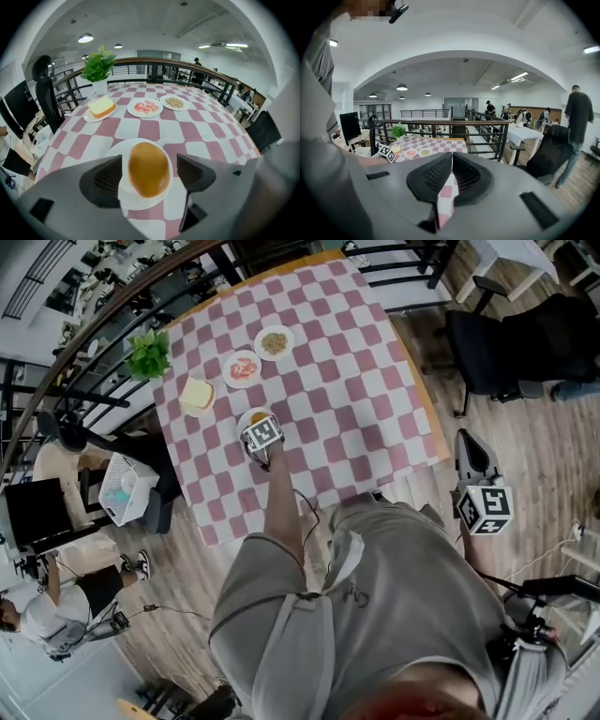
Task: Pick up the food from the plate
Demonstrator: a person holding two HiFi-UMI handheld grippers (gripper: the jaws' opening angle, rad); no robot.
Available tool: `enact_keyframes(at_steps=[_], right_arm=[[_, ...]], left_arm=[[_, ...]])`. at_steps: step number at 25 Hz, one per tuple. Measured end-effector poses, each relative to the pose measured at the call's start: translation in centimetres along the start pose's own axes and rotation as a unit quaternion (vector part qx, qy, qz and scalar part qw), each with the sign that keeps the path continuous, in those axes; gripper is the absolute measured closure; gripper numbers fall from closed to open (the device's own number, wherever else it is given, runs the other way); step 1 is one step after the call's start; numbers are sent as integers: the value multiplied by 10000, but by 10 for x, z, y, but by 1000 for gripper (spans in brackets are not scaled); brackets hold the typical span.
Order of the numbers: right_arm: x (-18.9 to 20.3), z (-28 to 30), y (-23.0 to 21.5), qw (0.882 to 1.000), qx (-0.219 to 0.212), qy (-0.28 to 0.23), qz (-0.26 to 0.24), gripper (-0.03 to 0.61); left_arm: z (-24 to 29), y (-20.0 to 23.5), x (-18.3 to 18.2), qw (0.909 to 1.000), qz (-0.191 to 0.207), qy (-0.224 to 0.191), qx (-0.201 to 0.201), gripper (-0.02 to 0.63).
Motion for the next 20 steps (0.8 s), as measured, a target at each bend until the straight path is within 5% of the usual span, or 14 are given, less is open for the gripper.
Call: enact_keyframes(at_steps=[3,7,15,20], right_arm=[[2,0,1,10000,48,58,-4,561],[4,1,1,9999,95,120,-27,561],[2,0,-9,9996,272,93,37,561],[1,5,-6,9998,188,75,54,561]], left_arm=[[27,-14,7,9977,-123,323,580,226],[55,-1,31,9934,-281,1016,442,192],[57,2,31,9949,-145,972,241,192],[53,-7,30,9950,100,825,548,244]])
Point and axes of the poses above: the fingertips, and each gripper's own axes: z forward along the fingers, y to its left, x out of its underside, the point moved 3 cm from there along -z, backward along the fingers, and after that the axes turned 2 degrees about -x, right-handed, at the moved point
